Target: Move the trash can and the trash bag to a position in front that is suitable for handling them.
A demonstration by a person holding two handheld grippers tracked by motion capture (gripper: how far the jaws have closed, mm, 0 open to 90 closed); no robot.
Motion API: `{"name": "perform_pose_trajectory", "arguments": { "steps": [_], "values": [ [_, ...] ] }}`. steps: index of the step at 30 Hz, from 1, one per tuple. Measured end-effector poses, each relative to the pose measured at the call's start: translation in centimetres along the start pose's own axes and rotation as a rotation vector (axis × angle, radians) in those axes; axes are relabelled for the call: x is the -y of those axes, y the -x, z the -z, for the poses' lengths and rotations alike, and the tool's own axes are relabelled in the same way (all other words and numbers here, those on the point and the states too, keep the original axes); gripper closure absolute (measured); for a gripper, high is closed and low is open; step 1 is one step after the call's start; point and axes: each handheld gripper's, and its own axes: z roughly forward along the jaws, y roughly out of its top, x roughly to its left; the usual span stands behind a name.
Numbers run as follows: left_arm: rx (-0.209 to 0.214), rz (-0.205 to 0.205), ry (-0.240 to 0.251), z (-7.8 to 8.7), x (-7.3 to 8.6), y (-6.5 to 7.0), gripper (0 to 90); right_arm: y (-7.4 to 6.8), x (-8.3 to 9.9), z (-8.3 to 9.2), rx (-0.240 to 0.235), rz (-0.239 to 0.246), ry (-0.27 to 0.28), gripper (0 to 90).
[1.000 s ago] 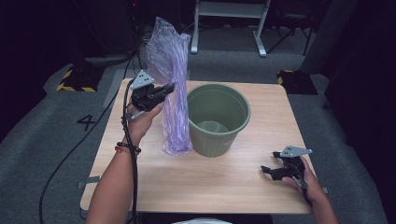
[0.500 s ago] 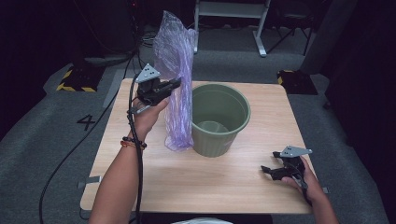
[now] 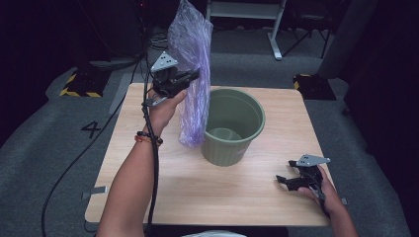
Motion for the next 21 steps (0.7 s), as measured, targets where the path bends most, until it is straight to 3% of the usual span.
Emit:
{"name": "perform_pose_trajectory", "arguments": {
  "steps": [11,21],
  "values": [
    [0.036,-0.001,0.014,-2.1,-2.2,1.0,88.9,0.0,0.0,0.0,0.000,0.000,0.000,13.7],
    [0.068,0.033,0.039,-3.1,-4.0,1.4,88.9,0.0,0.0,0.0,0.000,0.000,0.000,13.7]
  ]
}}
